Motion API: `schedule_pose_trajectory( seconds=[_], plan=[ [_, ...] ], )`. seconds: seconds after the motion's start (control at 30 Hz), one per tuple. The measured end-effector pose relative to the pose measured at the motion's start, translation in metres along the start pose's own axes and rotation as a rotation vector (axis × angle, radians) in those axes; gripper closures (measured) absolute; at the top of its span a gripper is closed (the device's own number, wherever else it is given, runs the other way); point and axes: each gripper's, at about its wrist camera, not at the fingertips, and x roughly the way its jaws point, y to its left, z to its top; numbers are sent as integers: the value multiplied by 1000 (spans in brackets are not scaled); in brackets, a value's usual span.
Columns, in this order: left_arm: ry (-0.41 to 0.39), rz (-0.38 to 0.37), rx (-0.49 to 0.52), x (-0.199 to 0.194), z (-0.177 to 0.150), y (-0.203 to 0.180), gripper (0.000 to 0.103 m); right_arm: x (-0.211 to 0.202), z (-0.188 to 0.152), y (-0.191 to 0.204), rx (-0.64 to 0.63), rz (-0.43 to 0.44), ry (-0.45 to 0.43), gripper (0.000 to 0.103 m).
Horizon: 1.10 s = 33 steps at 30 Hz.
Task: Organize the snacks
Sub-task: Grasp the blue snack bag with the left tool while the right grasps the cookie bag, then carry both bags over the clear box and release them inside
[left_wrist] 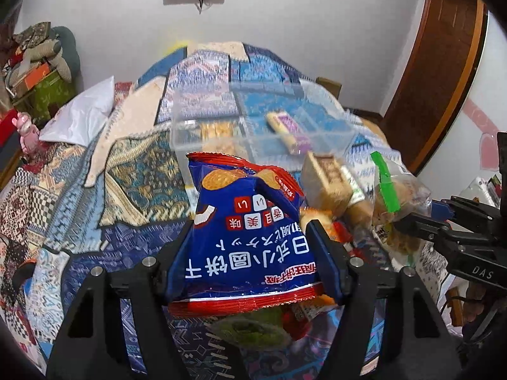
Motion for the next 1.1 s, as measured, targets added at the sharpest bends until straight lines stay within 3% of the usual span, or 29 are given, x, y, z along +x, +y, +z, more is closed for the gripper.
schedule_pose_trajectory(
  seconds=[0.33, 0.6, 0.9, 1.1],
  plan=[
    [-104, 8, -4, -14, 46, 1, 34, -11, 46, -6, 27, -15, -125, 67],
    [-128, 15, -15, 11, 90, 5, 34, 0, 87, -21, 54, -50, -194, 67],
    [-77, 15, -28, 68, 125, 10, 34, 37, 120, -38, 64, -74, -180, 67],
    [-46, 61, -27, 105, 136, 10, 34, 73, 131, -47, 53, -95, -135, 67]
  ],
)
